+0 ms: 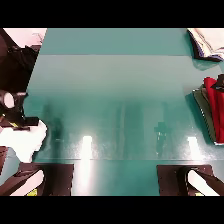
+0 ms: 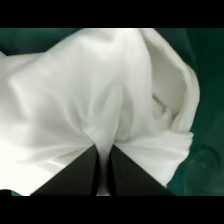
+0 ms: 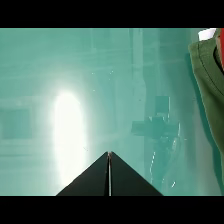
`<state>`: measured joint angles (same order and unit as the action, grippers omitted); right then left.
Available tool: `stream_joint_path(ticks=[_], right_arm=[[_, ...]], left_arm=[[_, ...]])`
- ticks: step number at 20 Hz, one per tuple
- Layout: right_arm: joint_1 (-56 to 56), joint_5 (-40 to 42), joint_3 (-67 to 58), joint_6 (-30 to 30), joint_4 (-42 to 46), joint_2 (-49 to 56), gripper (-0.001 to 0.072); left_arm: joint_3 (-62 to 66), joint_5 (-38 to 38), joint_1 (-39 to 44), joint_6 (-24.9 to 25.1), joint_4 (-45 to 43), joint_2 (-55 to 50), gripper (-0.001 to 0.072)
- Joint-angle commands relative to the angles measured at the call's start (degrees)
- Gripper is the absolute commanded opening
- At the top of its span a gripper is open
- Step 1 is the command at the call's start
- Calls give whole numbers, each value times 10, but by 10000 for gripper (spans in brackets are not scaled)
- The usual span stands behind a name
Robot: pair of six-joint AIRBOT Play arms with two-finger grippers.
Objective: Fold the shirts.
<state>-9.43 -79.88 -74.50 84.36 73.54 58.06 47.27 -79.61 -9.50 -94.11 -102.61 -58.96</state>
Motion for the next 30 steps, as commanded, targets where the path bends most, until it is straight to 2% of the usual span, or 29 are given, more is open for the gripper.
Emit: stream_joint_path(ticks=[1, 4, 7, 9, 13, 16, 21, 22, 23, 24, 26, 27, 28, 30], right_arm=[[0, 5, -10, 0, -1, 0, 16], [2, 16, -49, 0, -5, -1, 16], [2, 23, -96, 0, -5, -1, 15], [2, 23, -120, 0, -5, 0, 15], [3, 21, -146, 0, -5, -1, 15], [3, 14, -149, 1, -5, -1, 16], [3, -5, -149, 1, -5, -1, 15], [3, -9, -149, 1, -5, -1, 15], [3, -11, -149, 1, -5, -1, 15], [3, -13, -149, 1, -5, 0, 15], [3, -12, -149, 0, -5, 0, 15], [3, -12, -149, 0, -5, -1, 16], [3, -13, -149, 0, -5, 0, 15], [3, -11, -149, 0, -5, 0, 15]], left_arm=[[134, -28, 19, 34, 25, 1, 26], [340, -27, 93, 86, 124, 1, 26], [489, 33, 178, 189, 294, 0, 26], [539, 77, 237, 232, 367, 0, 26], [556, 65, 329, 274, 370, -28, 26], [556, 23, 341, 286, 370, -104, 27], [556, 52, 341, 279, 370, -270, 42], [556, 57, 341, 271, 366, -294, 313], [557, 60, 339, 242, 355, -312, 629], [557, 60, 333, 213, 344, -319, 673], [558, 35, 302, 188, 338, -313, 672], [558, 9, 279, 176, 338, -302, 627], [557, -20, 254, 167, 339, -290, 529], [543, -73, 213, 146, 341, -266, 520]])
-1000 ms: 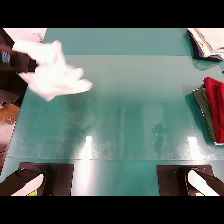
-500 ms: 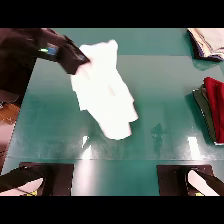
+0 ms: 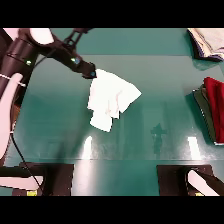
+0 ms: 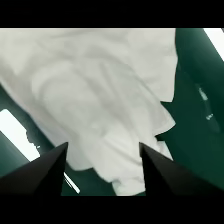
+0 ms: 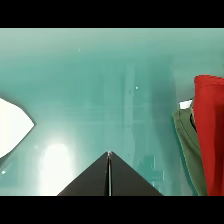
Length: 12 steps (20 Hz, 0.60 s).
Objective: Fold the shirts.
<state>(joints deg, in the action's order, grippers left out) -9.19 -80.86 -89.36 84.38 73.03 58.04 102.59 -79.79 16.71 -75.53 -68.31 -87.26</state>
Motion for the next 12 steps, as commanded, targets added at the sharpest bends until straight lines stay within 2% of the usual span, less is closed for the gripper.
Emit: stream_joint_path(ticks=[1, 4, 7, 9, 12], right_arm=[[0, -1, 0, 0, 0, 0, 15], [0, -1, 0, 0, 0, 0, 16], [0, -1, 0, 0, 0, 0, 16], [0, 0, 0, 0, 0, 0, 15], [0, -2, 0, 0, 0, 0, 15]], left_arm=[[-39, -76, -60, -42, -2, 38, 520], [-218, 0, -58, -50, 16, 126, 520], [-450, 129, -53, -49, 105, 209, 519], [-573, 200, -53, -7, 170, 229, 520], [-661, 293, -45, 58, 231, 227, 519]])
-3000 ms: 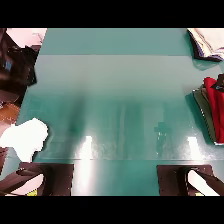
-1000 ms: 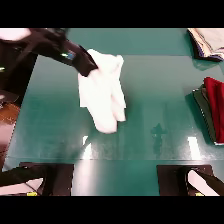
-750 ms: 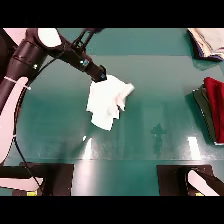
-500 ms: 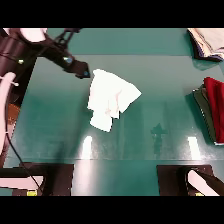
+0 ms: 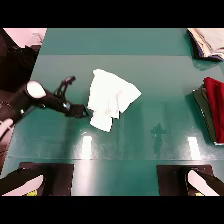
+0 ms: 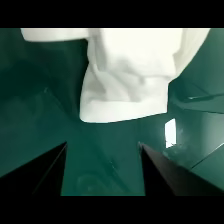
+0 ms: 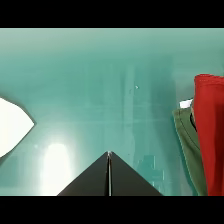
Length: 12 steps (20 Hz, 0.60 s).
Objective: Fold the shirts.
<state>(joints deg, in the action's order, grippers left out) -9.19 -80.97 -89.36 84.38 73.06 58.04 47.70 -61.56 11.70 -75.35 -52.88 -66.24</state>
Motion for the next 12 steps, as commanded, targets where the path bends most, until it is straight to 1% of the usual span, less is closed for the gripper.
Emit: stream_joint_path(ticks=[1, 5, 6, 9, 10, 11, 12], right_arm=[[0, -1, 0, 0, 0, 0, 15], [0, -3, 0, 0, 0, 0, 15], [0, -3, 0, 0, 0, 0, 15], [0, -7, 0, 0, 0, 0, 15], [0, -9, 0, 0, 0, 0, 15], [0, -11, 0, 0, 0, 0, 15], [0, -12, 0, 0, 0, 0, 15]], left_arm=[[-124, 145, 14, 67, 80, 17, 520], [-127, 263, 87, 68, 80, 12, 519], [-127, 277, 104, 67, 81, 4, 519], [-126, 269, 134, 63, 87, -29, 519], [-126, 264, 134, 63, 90, -32, 492], [-122, 255, 134, 63, 92, -31, 333], [-112, 242, 134, 63, 92, -31, 140]])
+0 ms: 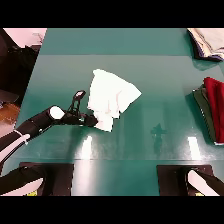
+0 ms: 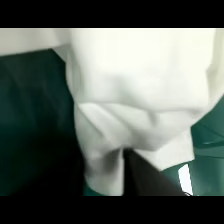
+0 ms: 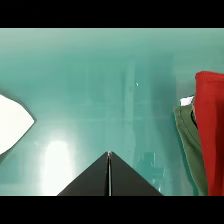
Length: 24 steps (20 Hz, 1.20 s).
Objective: Fold the shirts.
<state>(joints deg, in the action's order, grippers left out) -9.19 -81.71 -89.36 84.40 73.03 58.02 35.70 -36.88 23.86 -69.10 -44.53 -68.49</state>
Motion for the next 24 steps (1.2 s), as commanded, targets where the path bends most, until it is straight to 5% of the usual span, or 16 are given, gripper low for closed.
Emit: stream_joint_path(ticks=[1, 6, 10, 11, 13, 24], right_arm=[[0, -4, 0, 0, -1, 0, 16], [0, -4, 0, 0, -39, 5, 16], [2, -6, 0, -22, -170, 66, 25], [3, -7, 0, -29, -202, 93, 123], [23, -7, 0, -38, -224, 150, 446], [203, 157, -1, -121, -224, 450, 453]], left_arm=[[24, -23, 12, 1, 4, -7, 26], [213, -175, 12, -33, -165, 37, 26], [404, -290, 12, -83, -360, 76, 27], [442, -308, 12, -91, -400, 80, 27], [494, -336, 12, -91, -447, 81, 27], [503, -377, 12, -129, -470, 80, 26]])
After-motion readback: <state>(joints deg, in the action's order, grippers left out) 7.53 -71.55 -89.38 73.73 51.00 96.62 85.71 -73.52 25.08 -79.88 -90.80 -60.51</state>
